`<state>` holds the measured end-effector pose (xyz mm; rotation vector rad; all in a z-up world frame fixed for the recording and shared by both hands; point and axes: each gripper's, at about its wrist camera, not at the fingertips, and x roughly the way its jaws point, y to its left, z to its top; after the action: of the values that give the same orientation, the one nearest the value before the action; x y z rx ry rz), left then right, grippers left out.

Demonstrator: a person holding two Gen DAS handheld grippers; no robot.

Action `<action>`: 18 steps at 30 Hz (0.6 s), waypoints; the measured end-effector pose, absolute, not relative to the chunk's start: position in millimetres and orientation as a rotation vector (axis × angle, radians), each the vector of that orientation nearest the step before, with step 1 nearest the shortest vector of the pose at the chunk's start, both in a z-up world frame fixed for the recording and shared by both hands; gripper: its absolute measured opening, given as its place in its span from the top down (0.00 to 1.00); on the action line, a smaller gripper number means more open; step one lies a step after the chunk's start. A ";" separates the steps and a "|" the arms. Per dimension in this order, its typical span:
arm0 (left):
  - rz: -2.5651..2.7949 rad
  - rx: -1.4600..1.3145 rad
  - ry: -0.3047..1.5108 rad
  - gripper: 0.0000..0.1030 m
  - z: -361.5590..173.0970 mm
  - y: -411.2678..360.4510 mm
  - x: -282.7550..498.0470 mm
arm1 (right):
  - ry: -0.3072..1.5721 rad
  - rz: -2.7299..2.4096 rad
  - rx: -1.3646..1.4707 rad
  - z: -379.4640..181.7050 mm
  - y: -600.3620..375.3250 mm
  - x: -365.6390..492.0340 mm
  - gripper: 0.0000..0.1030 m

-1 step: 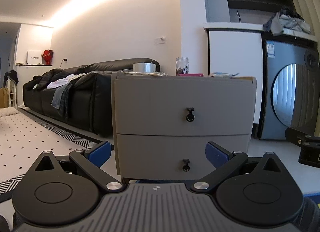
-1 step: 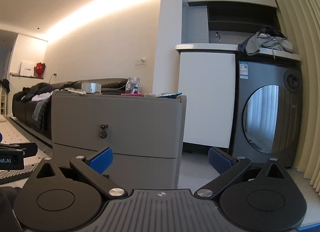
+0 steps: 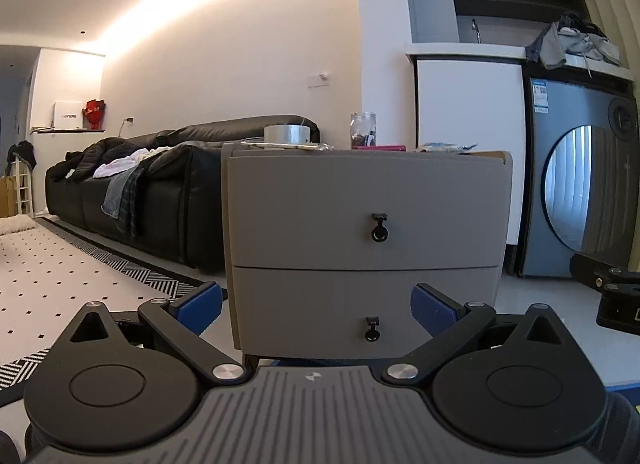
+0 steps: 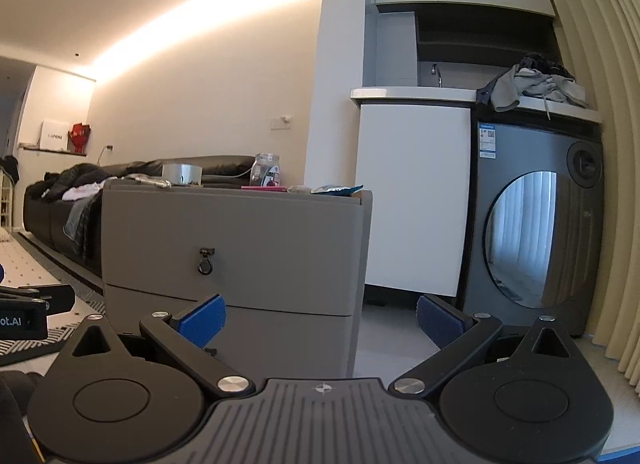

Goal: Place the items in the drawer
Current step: 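Move both tools toward the grey nightstand's top drawer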

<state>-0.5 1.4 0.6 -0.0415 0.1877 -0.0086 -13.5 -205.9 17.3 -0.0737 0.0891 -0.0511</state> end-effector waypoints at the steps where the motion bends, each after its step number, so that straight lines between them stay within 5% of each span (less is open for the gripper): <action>1: -0.010 -0.043 0.186 0.00 1.1 2.8 -1.1 | 0.089 -0.052 -0.072 16.8 -207.0 -13.9 0.00; 18: 0.004 0.007 0.206 0.00 -3.5 -5.3 9.3 | 0.125 -0.032 -0.093 13.2 -204.0 -5.4 0.00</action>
<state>9.3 -5.3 -3.5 0.0072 0.2063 0.0039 -5.4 -204.0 13.2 -0.0931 0.1249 -0.0319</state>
